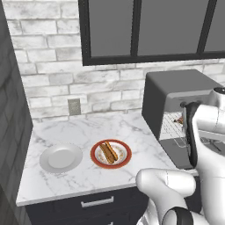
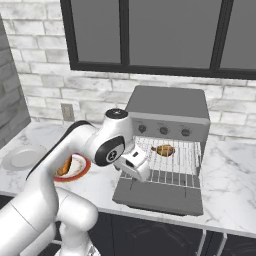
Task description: Open the toaster oven door. Place the hotdog bun on the top rack in the toaster oven and place the chicken drumstick on the bottom rack.
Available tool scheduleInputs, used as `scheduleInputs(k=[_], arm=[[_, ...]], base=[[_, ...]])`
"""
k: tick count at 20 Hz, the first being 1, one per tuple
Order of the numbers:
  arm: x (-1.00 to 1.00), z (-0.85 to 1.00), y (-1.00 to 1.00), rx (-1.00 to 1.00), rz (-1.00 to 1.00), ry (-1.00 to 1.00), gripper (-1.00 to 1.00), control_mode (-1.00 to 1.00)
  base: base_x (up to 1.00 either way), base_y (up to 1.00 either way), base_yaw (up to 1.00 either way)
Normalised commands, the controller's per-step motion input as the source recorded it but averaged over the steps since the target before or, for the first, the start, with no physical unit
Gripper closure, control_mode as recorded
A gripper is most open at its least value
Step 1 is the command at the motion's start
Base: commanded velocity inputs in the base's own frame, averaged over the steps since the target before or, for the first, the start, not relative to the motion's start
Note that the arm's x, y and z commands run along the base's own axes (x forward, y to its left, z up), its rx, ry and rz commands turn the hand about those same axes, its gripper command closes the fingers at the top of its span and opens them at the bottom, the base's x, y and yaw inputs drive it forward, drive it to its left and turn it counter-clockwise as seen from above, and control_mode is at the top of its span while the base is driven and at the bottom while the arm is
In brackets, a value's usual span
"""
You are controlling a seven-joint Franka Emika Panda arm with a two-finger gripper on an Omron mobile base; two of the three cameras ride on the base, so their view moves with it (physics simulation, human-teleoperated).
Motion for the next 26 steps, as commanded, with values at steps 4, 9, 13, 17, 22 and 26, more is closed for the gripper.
scheduleInputs(k=[4, 9, 13, 17, 22, 26], arm=[[0.20, 0.10, 0.62, 0.00, 0.15, 0.05, -1.00, -1.00], [0.31, 0.16, 0.62, 0.00, 0.11, 0.09, -1.00, -1.00], [0.29, 0.04, 0.65, 0.00, 0.11, 0.09, -1.00, -1.00], [0.20, 0.00, 0.61, 0.00, 0.13, 0.00, -1.00, -1.00], [0.19, -0.06, 0.59, 0.02, 0.13, 0.00, -1.00, -1.00], [0.35, -0.23, 0.54, 0.07, 0.10, 0.05, -1.00, -1.00]], base=[[0.00, 0.00, 0.00], [0.00, 0.00, 0.00], [0.00, 0.00, 0.00], [0.00, 0.00, 0.00], [0.00, 0.00, 0.00], [0.00, 0.00, 0.00]])
